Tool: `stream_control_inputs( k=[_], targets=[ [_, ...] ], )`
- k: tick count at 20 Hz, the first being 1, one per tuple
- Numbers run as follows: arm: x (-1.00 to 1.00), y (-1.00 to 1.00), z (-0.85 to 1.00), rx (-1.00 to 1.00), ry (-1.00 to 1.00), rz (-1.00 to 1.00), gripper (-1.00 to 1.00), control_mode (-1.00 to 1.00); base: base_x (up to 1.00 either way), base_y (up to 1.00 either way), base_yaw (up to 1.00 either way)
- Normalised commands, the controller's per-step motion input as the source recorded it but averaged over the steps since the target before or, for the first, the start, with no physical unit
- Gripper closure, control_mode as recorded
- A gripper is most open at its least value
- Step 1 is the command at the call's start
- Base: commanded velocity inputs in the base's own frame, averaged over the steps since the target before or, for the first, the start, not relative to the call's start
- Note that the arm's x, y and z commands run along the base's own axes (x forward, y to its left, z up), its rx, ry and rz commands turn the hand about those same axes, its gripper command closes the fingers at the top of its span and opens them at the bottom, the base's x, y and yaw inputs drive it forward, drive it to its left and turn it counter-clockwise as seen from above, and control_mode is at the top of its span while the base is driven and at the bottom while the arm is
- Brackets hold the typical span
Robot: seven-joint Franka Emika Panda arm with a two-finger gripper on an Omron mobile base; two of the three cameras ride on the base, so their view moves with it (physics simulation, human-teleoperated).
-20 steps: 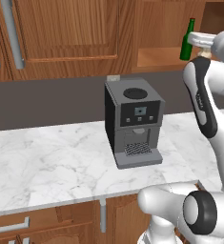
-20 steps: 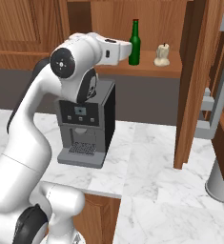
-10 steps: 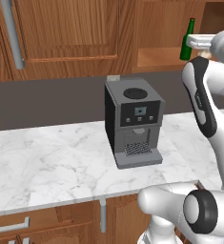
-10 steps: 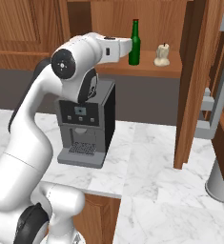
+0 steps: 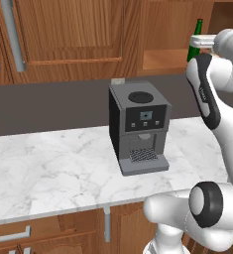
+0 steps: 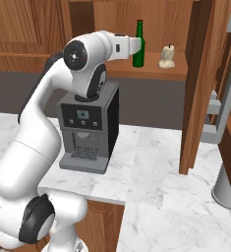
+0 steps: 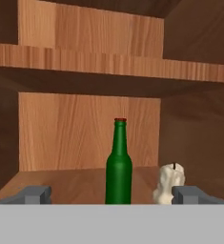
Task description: Get the candle and the beer from the cabinet and move them to the dining counter.
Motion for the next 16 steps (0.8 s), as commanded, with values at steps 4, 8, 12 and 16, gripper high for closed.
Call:
stream_control_inputs(
  k=[4, 8, 12, 16],
  targets=[
    [0.37, -0.13, 0.01, 0.0, 0.11, 0.0, -1.0, -1.0, 0.0, 0.0, 0.0],
    [0.26, -0.11, 0.1, 0.0, 0.02, 0.0, -1.0, -1.0, 0.0, 0.0, 0.0],
    [0.13, -0.01, 0.17, 0.0, 0.0, 0.01, -1.0, -1.0, 0.0, 0.0, 0.0],
    [0.11, 0.0, 0.09, 0.0, 0.0, 0.0, -1.0, -1.0, 0.0, 0.0, 0.0]
  ],
)
